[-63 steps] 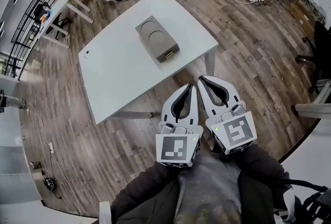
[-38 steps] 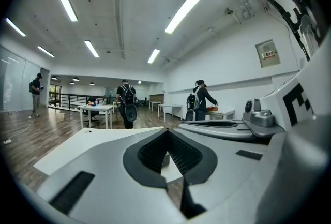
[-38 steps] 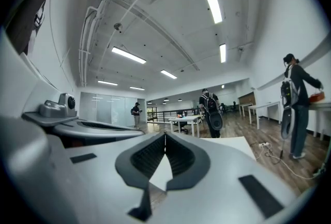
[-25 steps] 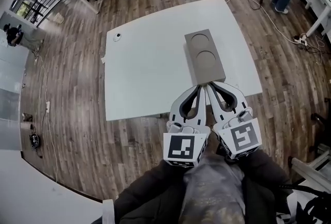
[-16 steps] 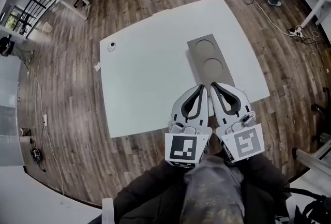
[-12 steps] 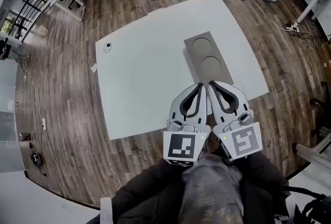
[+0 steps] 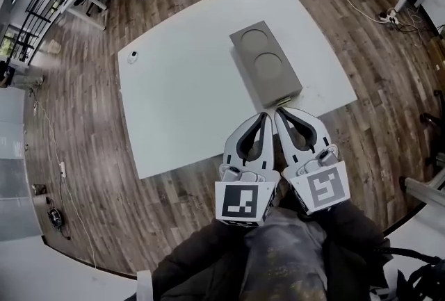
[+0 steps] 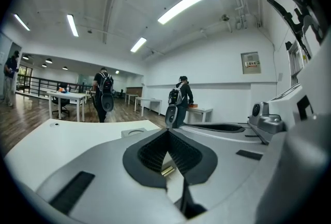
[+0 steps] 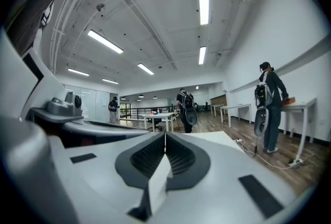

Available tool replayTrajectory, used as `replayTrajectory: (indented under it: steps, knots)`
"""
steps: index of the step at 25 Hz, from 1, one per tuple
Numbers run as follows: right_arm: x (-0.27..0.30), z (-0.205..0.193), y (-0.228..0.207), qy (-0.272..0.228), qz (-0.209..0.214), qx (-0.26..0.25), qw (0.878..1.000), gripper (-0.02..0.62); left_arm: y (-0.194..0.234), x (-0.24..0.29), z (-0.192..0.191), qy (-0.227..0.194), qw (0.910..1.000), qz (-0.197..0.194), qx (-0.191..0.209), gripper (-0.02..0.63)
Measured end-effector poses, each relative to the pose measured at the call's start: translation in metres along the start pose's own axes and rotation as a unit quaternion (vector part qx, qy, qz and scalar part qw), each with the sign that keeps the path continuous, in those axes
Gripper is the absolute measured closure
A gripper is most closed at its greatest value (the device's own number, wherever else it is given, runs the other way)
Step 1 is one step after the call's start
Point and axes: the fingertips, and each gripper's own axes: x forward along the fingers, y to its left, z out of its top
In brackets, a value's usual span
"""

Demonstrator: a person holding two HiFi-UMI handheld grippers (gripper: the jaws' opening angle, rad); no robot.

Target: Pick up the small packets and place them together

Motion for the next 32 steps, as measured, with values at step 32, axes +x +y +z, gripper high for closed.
replayTrajectory:
  steps: [32]
  knots:
    - [0.036, -0.143, -0.058, 0.158, -0.098, 0.017, 0.982, 0.405, 0.026, 0.050, -0.078, 0.083, 0.9953, -0.051, -0.002, 0.603]
